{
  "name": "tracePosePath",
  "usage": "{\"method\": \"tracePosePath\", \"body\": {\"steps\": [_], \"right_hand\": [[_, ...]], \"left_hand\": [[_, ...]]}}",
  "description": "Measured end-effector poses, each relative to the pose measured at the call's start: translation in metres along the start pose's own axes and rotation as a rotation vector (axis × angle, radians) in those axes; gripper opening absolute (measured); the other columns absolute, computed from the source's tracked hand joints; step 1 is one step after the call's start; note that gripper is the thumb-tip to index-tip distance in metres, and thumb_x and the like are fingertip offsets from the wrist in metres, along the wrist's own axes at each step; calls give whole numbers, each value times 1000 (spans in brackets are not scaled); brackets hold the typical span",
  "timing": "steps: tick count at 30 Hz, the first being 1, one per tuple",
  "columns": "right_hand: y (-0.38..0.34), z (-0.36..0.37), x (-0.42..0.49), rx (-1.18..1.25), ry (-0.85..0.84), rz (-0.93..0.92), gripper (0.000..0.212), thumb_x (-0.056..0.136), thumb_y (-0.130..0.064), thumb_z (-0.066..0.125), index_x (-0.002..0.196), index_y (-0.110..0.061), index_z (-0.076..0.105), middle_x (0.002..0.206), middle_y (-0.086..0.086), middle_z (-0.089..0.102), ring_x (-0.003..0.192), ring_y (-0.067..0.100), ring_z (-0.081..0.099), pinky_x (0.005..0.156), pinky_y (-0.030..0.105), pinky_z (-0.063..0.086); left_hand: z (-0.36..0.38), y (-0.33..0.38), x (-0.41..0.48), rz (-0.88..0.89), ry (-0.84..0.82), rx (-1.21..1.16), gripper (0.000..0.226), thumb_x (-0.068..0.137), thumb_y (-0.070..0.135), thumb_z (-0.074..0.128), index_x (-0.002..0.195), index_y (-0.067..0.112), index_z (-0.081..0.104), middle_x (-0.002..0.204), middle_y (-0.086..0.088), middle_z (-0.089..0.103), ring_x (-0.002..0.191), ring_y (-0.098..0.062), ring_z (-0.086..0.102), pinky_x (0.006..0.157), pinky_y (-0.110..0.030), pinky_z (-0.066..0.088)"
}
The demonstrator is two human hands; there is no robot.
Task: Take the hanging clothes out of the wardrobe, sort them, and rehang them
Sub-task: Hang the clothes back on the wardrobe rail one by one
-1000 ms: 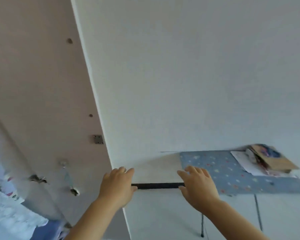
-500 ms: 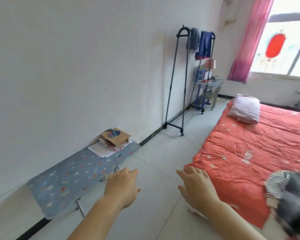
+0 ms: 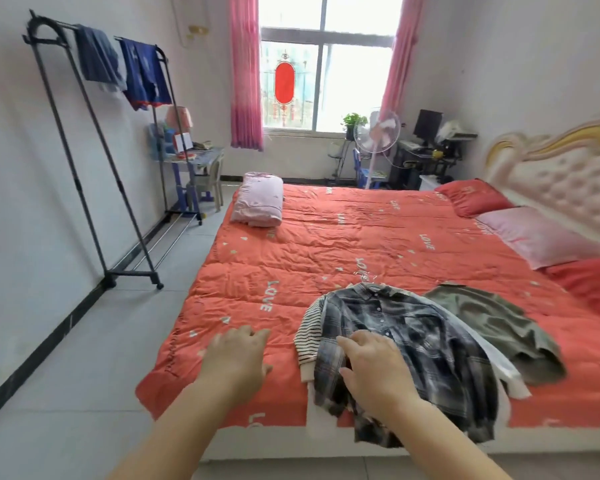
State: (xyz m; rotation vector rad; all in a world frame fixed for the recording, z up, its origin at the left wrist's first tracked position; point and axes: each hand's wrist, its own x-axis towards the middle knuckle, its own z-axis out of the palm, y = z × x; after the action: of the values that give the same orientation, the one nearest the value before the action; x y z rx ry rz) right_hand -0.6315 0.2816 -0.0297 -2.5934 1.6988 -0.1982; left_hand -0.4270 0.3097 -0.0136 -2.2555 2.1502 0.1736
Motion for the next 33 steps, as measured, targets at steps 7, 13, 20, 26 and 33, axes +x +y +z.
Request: {"method": "tracePosePath", "body": {"steps": [7,13,20,26,33], "right_hand": [[96,11,20,13,12,200,46,93,-34,48,138,-26,41,130,-3,47,124,17,40,110,32,23],[158,27,67,-5,6,337,51,91,-32,52,140,-24,40,127,-2,50,122,18,44,107,33,27],[210,33,143,-6,-8,419,47,94,-36,47,140,-26,39,128,-5,47,122,15,42,108,29,24],[244,45,187,26,-14,453,46,91,-32,55,134,-21,49,120,-2,54,116,19,49,106,33,30],[313,54,245,35,-99,398,48,95,-36,44,141,-28,35,133,-8,43,126,11,36,110,26,20]], "left_hand": [[11,83,104,204,-77,10,55,91,43,51,140,26,33,136,-1,43,127,-23,39,102,-36,33],[21,127,201,342,-119,22,58,94,40,48,145,25,25,140,-3,40,130,-25,36,104,-39,31],[18,149,311,411,-128,25,57,94,40,48,145,24,26,142,-3,38,132,-25,34,108,-39,27],[24,164,374,415,-141,9,54,94,39,49,143,24,31,144,-2,37,133,-24,33,108,-37,27],[33,207,443,372,-174,9,52,94,39,48,141,25,32,144,-3,37,132,-24,34,107,-37,28]]}}
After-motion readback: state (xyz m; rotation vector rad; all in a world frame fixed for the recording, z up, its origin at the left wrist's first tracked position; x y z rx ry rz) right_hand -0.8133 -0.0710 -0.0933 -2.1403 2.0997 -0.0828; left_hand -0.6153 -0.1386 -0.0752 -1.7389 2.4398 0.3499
